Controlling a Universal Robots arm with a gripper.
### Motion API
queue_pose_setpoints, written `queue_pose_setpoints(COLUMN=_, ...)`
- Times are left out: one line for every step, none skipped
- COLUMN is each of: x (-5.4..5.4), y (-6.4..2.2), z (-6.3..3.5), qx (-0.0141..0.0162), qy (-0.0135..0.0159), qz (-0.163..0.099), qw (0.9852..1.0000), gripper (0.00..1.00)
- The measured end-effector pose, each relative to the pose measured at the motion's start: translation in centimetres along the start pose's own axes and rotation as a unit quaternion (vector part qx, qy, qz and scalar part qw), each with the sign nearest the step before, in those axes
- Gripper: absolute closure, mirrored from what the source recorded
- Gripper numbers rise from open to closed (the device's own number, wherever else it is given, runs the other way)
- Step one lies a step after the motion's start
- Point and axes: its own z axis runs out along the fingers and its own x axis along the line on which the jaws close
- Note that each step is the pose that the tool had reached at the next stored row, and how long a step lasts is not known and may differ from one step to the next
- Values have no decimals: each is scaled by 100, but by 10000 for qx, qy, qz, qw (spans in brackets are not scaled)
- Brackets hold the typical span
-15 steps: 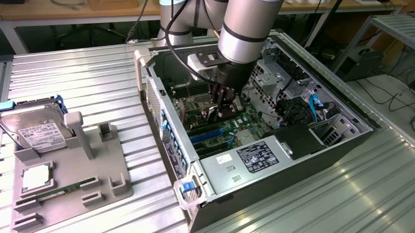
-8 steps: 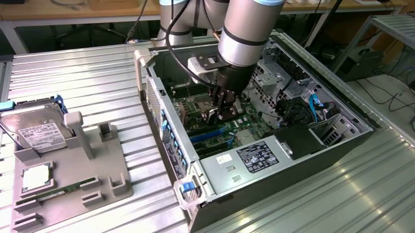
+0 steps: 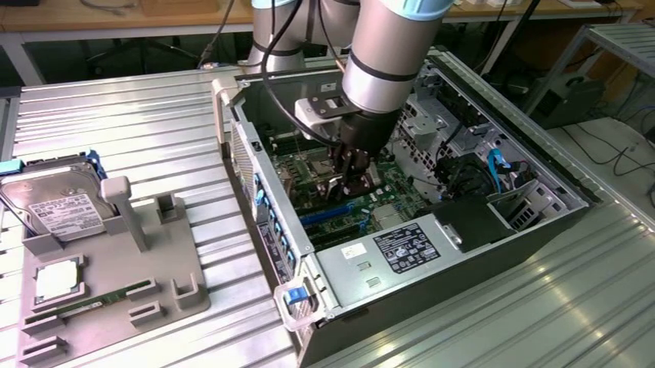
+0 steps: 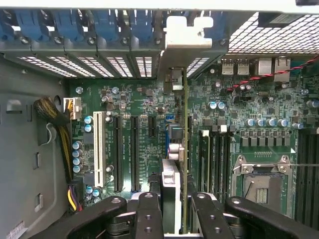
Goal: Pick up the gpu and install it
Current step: 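Insert the gpu into the slot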
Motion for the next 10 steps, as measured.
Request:
queue_pose_setpoints(x=1, y=1, z=27, qx=-1, qy=2, qz=1, qw=10000, gripper=72)
queue_pose_setpoints(x=1, y=6, z=41, qx=-1, qy=3, qz=2, qw=10000, gripper=72)
queue_pose_setpoints(x=1, y=12, z=54, qx=-1, qy=3, qz=1, qw=10000, gripper=72)
queue_pose_setpoints(x=2, y=21, z=67, qx=-1, qy=3, qz=0, qw=10000, gripper=72)
queue_pose_setpoints(x=2, y=29, z=82, qx=-1, qy=3, qz=-1, qw=10000, gripper=72)
queue_pose_setpoints(x=3, y=33, z=99, qx=0, qy=3, qz=-1, qw=10000, gripper=72)
queue_pose_setpoints(x=3, y=33, z=115, qx=-1, qy=4, qz=-2, qw=10000, gripper=72)
queue_pose_setpoints(x=4, y=33, z=133, qx=-1, qy=4, qz=-3, qw=10000, gripper=72)
queue_pose_setpoints(x=4, y=33, z=151, qx=-1, qy=4, qz=-4, qw=10000, gripper=72)
queue_pose_setpoints(x=4, y=33, z=161, qx=-1, qy=11, qz=-7, qw=10000, gripper=72)
